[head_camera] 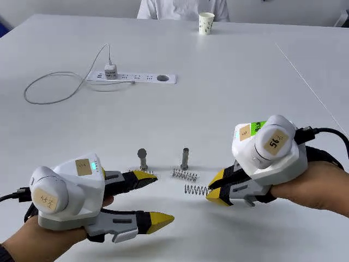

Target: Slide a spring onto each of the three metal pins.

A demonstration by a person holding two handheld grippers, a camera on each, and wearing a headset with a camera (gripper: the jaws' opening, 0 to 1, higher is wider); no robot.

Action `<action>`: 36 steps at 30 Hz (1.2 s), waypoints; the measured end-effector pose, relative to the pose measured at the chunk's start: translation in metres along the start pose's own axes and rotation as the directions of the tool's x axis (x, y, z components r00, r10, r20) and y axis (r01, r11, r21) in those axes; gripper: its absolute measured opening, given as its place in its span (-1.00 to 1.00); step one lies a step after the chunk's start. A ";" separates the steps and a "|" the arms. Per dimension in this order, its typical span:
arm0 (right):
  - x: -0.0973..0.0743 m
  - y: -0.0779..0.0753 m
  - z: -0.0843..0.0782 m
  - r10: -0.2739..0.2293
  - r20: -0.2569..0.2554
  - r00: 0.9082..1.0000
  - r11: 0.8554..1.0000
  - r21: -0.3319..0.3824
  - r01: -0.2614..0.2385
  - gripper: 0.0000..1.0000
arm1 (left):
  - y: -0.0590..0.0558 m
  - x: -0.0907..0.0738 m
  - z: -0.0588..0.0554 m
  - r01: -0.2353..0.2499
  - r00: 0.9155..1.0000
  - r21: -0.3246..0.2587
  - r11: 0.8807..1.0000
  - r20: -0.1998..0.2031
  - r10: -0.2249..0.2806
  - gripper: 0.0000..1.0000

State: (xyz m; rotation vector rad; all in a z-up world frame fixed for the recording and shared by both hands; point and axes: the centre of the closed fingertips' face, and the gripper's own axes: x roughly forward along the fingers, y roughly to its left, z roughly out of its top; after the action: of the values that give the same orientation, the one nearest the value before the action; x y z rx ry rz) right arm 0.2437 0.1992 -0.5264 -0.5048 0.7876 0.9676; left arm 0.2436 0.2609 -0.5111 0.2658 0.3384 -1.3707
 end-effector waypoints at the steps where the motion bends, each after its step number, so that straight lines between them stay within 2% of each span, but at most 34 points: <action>1: 0.001 0.001 0.001 0.004 0.000 1.000 1.000 -0.006 -0.004 -0.77 | -0.001 0.001 0.000 0.004 1.000 0.007 1.000 -0.003 -0.004 -0.04; 13: 0.004 0.015 0.010 0.047 -0.004 0.999 0.997 -0.057 -0.047 -0.77 | -0.008 0.007 0.001 0.036 0.999 0.036 0.999 -0.013 -0.035 -0.12; 36: 0.007 0.029 0.015 0.091 -0.014 0.996 0.989 -0.114 -0.092 -0.77 | -0.016 0.013 0.002 0.075 0.997 0.115 0.991 -0.018 -0.074 -0.52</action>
State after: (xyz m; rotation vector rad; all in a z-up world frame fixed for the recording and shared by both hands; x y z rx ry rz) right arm 0.2259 0.2279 -0.5233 -0.5764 0.7716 1.1010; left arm 0.2304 0.2452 -0.5141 0.3614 0.2829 -1.4651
